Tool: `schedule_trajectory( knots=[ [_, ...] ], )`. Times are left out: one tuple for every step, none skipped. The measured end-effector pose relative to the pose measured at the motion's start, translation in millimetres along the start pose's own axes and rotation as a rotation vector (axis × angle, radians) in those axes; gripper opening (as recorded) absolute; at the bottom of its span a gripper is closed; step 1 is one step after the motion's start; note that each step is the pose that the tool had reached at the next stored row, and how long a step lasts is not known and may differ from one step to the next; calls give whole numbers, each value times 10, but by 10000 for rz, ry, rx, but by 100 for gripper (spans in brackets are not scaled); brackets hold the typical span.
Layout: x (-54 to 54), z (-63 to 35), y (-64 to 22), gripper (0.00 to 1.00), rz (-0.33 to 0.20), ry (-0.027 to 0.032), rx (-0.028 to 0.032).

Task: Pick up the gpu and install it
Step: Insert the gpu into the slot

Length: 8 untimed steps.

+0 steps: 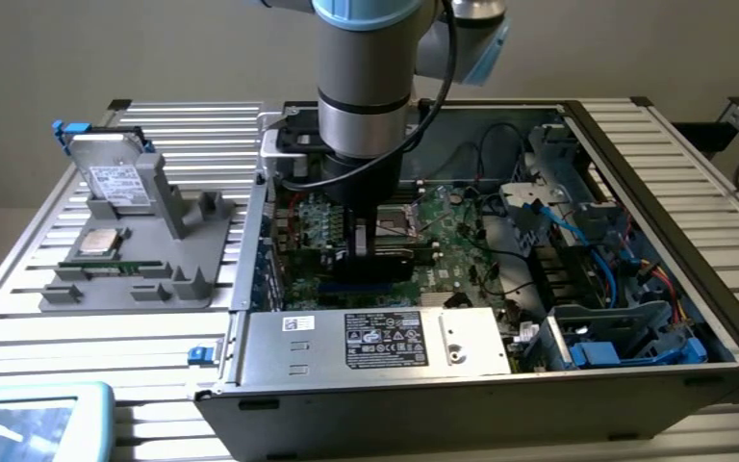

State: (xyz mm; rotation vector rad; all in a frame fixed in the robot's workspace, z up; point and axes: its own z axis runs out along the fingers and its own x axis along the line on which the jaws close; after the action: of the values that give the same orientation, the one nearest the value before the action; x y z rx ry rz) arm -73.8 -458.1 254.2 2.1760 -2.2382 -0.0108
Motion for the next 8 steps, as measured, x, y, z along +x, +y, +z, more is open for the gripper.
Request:
schedule_trajectory(
  knots=[
    [0, 0, 1, 27, -3, -3, -1],
    [0, 1, 1, 27, -5, -11, -1],
    [0, 2, 2, 27, -6, -22, -1],
    [0, 4, 2, 27, -7, -36, -1],
    [0, 4, 2, 27, -8, -49, -2],
    [0, 5, 2, 27, -9, -64, -3],
    [0, 6, 2, 27, -9, -79, -4],
    [0, 7, 2, 27, -9, -93, -3]
  ],
)
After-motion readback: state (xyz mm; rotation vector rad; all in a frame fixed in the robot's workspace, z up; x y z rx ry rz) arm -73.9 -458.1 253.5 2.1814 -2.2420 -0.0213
